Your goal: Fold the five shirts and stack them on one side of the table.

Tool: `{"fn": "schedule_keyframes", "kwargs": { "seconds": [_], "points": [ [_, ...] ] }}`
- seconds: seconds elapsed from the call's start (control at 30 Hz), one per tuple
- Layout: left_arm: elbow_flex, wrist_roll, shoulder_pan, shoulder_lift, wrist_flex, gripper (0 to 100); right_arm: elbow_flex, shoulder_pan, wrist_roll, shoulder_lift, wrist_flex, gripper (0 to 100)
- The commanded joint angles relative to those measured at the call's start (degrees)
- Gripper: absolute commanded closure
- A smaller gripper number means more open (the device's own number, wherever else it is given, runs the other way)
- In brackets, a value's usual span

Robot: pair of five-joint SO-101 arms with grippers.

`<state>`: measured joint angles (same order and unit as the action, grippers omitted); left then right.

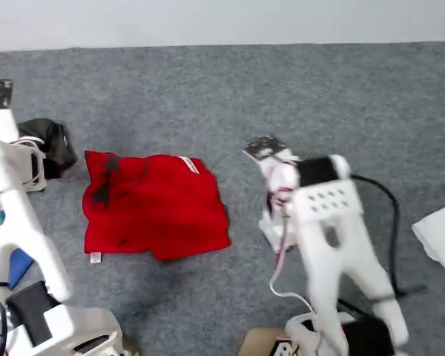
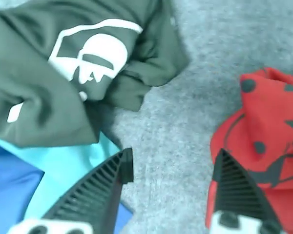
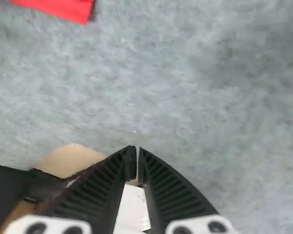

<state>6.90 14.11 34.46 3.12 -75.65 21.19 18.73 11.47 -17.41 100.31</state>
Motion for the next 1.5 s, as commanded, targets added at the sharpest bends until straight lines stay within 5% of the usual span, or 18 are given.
{"fn": "schedule_keyframes", "kwargs": {
  "seconds": [0.0, 0.2, 0.4, 0.73, 1.47],
  "points": [
    [0.6, -2.4, 0.5, 3.1, -0.2, 73, -7.6, 6.4, -6.1, 7.3, 1.2, 98.9],
    [3.2, -2.7, 3.3, 3.3, 0.1, 73, -11.6, 16.0, 17.5, 13.4, -0.7, 98.9],
    [3.3, -2.9, 6.6, 2.9, 0.1, 73, -12.0, 16.7, 25.8, 17.8, -2.8, 98.5],
    [3.3, -3.9, 7.0, 2.9, 0.1, 73, -12.0, 25.6, 27.5, 22.3, -8.4, 85.8],
    [5.2, -3.7, 6.9, 2.9, 0.2, 73, -21.4, 25.5, 28.9, 39.9, -20.6, 81.9]
  ]
}}
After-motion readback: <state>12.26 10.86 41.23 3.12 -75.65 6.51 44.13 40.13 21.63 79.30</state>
